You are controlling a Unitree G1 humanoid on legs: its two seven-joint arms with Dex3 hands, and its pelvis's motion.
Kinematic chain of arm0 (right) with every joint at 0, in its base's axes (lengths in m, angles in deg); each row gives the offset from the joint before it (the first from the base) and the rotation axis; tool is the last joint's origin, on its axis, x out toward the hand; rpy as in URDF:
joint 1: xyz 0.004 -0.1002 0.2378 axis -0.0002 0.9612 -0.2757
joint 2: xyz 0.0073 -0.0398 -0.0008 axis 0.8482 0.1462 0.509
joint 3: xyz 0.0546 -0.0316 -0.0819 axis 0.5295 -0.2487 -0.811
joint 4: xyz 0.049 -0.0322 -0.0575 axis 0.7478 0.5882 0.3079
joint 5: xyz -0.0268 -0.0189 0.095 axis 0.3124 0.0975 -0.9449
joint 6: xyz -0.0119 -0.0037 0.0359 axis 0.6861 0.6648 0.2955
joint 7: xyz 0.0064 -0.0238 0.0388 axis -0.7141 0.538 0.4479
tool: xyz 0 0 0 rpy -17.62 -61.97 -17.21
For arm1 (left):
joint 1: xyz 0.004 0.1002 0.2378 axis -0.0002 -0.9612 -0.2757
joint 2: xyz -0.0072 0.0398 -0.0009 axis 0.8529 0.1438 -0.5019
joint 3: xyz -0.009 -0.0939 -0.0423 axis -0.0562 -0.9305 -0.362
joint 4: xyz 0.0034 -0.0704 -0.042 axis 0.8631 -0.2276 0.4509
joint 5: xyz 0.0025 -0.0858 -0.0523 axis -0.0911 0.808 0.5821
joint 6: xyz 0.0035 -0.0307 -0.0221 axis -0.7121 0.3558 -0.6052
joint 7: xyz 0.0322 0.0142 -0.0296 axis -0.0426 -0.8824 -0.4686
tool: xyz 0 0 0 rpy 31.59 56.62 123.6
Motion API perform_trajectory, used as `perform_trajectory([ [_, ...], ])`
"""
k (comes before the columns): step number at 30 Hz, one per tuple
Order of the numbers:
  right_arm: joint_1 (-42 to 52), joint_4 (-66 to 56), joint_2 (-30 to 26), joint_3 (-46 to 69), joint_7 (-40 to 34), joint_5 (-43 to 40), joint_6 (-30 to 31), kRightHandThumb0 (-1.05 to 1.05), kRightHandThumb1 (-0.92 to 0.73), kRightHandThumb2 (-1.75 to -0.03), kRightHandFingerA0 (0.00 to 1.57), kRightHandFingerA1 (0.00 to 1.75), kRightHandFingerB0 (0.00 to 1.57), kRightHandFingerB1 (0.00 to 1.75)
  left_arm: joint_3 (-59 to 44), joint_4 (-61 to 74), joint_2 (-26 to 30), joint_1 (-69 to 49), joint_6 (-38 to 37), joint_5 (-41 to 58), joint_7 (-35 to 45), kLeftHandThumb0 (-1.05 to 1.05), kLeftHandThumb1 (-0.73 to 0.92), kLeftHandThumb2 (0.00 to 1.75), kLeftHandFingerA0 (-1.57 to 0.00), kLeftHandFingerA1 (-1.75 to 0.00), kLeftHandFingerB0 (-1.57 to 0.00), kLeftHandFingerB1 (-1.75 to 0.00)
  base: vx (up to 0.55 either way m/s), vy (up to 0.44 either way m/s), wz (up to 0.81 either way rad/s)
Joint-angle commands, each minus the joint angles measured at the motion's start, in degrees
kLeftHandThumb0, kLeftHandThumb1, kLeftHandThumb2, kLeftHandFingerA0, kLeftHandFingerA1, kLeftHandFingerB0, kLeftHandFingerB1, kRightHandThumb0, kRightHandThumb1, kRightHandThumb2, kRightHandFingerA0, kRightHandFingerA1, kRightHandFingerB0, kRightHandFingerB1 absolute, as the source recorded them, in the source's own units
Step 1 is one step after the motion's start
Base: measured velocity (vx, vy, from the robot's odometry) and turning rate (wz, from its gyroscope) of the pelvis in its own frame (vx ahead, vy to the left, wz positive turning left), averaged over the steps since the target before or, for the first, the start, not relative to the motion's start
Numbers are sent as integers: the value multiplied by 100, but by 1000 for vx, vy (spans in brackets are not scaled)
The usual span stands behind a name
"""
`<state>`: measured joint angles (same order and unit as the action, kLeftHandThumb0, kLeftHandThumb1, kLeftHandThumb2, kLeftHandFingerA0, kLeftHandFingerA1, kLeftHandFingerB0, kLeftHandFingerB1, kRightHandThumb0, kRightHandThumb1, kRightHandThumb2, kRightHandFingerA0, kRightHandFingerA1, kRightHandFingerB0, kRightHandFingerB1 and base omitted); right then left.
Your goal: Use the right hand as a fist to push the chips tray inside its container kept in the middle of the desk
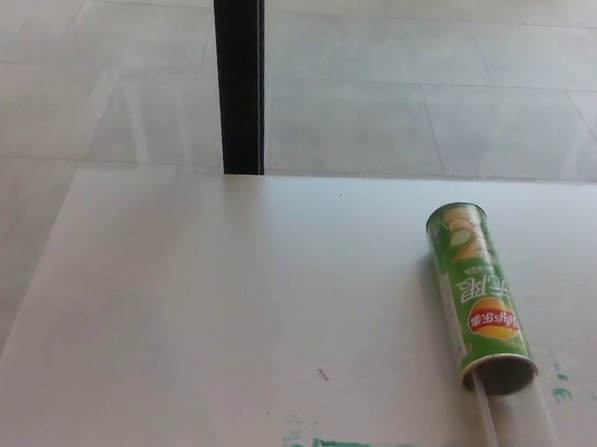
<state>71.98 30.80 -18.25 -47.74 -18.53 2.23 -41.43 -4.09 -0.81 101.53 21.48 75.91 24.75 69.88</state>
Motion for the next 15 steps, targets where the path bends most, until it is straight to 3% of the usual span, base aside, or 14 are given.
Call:
perform_trajectory([
  [1,253,224,-561,-67,259,1946,-1727,-60,-82,-65,76,92,55,57,12,15,137,-45,-169,93,139,-85,62,131,-62,-118,-39,-95,0,0,0],
  [4,251,423,-599,-7,127,2110,-2091,-61,-81,-65,78,95,56,59,61,67,138,-75,-218,46,89,-88,59,131,-70,-126,-48,-104,0,0,0],
  [5,290,390,-619,28,134,2169,-2061,-60,-83,-64,79,97,58,60,76,15,134,-67,-256,18,69,-87,64,120,-61,-150,-38,-119,0,0,0],
  [6,165,465,-639,-74,173,2111,-2059,-61,-82,-65,77,98,57,61,-7,-7,165,-55,-190,96,51,-87,60,131,-72,-127,-49,-104,0,0,0],
  [10,104,586,-755,-110,13,2614,-2034,-61,-82,-65,82,108,59,59,65,38,181,-85,-257,38,170,-89,64,133,-65,-122,-40,-97,0,0,0],
  [13,-39,736,-743,-251,-280,3089,-2142,-63,-81,-65,87,104,62,58,7,34,189,-61,-192,100,150,-88,59,132,-70,-127,-46,-104,0,0,0],
  [15,-116,801,-730,-374,-422,3412,-2111,-64,-83,-65,84,112,65,58,-49,-21,185,-14,-188,143,130,-86,61,131,-72,-125,-46,-101,0,0,0],
])
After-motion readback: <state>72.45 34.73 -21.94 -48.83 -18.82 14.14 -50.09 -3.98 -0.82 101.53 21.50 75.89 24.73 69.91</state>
